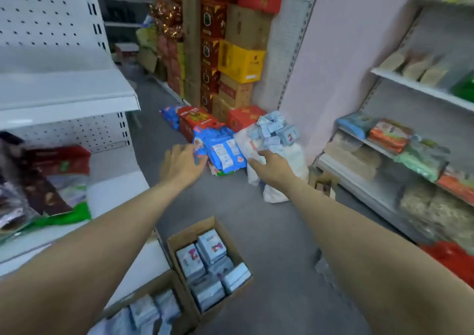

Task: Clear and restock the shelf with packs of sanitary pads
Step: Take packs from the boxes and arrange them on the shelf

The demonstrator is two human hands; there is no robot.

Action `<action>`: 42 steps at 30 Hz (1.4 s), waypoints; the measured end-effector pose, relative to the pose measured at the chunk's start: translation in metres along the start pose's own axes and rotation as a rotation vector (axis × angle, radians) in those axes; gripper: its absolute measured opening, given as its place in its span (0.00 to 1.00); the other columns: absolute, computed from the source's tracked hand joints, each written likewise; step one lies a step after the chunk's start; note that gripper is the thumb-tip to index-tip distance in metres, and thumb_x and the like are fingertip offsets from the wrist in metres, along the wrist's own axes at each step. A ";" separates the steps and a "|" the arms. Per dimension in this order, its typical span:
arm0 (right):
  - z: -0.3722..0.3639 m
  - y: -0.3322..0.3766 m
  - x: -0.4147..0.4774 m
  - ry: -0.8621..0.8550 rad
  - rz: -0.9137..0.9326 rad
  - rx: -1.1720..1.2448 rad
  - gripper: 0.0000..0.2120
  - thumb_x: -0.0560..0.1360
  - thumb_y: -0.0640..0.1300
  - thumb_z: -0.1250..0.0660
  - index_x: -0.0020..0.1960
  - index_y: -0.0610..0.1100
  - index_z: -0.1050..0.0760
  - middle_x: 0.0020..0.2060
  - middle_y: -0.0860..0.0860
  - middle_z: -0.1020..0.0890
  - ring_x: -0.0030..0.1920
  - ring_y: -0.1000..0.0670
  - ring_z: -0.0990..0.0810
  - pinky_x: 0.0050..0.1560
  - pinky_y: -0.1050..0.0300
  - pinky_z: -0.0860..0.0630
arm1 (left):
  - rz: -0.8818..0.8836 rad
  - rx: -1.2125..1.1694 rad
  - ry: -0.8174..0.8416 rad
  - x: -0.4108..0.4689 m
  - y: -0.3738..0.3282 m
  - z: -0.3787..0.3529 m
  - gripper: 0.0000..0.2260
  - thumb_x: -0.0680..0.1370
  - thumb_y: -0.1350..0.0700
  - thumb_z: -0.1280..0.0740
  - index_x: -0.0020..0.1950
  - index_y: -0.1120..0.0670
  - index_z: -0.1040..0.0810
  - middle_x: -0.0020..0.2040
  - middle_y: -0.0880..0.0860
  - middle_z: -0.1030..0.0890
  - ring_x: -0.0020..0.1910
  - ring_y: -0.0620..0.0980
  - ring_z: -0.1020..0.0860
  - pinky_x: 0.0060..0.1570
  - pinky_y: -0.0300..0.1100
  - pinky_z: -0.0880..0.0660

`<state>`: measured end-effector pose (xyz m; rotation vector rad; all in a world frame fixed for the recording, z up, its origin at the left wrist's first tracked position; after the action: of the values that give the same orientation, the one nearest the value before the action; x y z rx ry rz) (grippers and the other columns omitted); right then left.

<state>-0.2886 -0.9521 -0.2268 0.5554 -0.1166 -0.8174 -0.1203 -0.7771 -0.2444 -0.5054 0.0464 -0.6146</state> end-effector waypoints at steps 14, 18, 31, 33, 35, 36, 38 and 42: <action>-0.216 -0.161 0.105 0.650 -0.024 -0.019 0.24 0.83 0.54 0.39 0.73 0.39 0.30 0.71 0.43 0.26 0.71 0.43 0.29 0.68 0.56 0.34 | 0.624 -0.080 0.355 -0.071 0.112 -0.250 0.23 0.81 0.41 0.39 0.70 0.54 0.28 0.67 0.61 0.27 0.65 0.63 0.28 0.64 0.56 0.29; -0.309 -0.226 0.105 0.790 -0.119 -0.054 0.25 0.84 0.53 0.40 0.64 0.31 0.25 0.61 0.34 0.21 0.63 0.36 0.23 0.64 0.46 0.30 | 0.684 -0.190 0.460 -0.102 0.141 -0.340 0.19 0.81 0.43 0.36 0.66 0.55 0.25 0.64 0.55 0.22 0.62 0.58 0.25 0.56 0.49 0.26; -0.514 -0.397 0.099 0.792 -0.695 0.162 0.41 0.76 0.64 0.32 0.79 0.43 0.39 0.76 0.45 0.34 0.71 0.43 0.29 0.72 0.47 0.31 | 1.331 -0.598 0.598 -0.191 0.220 -0.609 0.36 0.77 0.34 0.37 0.67 0.66 0.26 0.63 0.65 0.22 0.61 0.64 0.22 0.62 0.56 0.26; -0.535 -0.410 0.102 0.752 -0.673 0.172 0.37 0.77 0.62 0.33 0.78 0.41 0.37 0.74 0.45 0.31 0.68 0.46 0.28 0.66 0.54 0.31 | 1.460 -0.666 0.521 -0.201 0.229 -0.632 0.37 0.75 0.31 0.35 0.66 0.63 0.23 0.59 0.64 0.19 0.59 0.62 0.21 0.62 0.55 0.24; -0.549 -0.418 0.103 0.690 -0.640 0.161 0.36 0.77 0.61 0.32 0.77 0.41 0.35 0.72 0.44 0.29 0.67 0.46 0.28 0.63 0.55 0.31 | 1.570 -0.693 0.468 -0.216 0.241 -0.657 0.51 0.63 0.20 0.36 0.67 0.61 0.25 0.59 0.61 0.19 0.57 0.60 0.20 0.60 0.55 0.23; -0.554 -0.421 0.103 0.649 -0.627 0.146 0.38 0.76 0.63 0.32 0.77 0.41 0.36 0.72 0.43 0.31 0.69 0.44 0.29 0.67 0.52 0.30 | 1.623 -0.692 0.445 -0.231 0.254 -0.676 0.60 0.53 0.16 0.38 0.68 0.61 0.27 0.59 0.60 0.20 0.57 0.59 0.20 0.59 0.55 0.22; -0.562 -0.423 0.100 0.573 -0.626 0.146 0.46 0.70 0.68 0.29 0.78 0.42 0.37 0.72 0.43 0.32 0.70 0.41 0.30 0.71 0.44 0.30 | 1.738 -0.730 0.400 -0.266 0.279 -0.720 0.70 0.40 0.14 0.39 0.71 0.57 0.30 0.61 0.58 0.20 0.56 0.59 0.19 0.58 0.56 0.22; -0.577 -0.425 0.096 0.557 -0.679 0.107 0.53 0.67 0.70 0.27 0.80 0.42 0.42 0.73 0.42 0.35 0.73 0.39 0.35 0.74 0.41 0.34 | 1.768 -0.909 0.250 -0.231 0.253 -0.680 0.59 0.52 0.24 0.25 0.75 0.54 0.35 0.70 0.54 0.27 0.64 0.59 0.24 0.59 0.49 0.24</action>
<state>-0.3256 -1.0107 -0.9464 0.9261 0.5723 -1.2825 -0.3017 -0.7691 -0.9839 -1.0029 0.9334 1.1643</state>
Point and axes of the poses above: each hand's wrist, its own x-axis towards the middle knuckle, its own z-axis out of the back of the hand, y = z × x, the point moved 7 cm from there along x, towards the middle knuckle
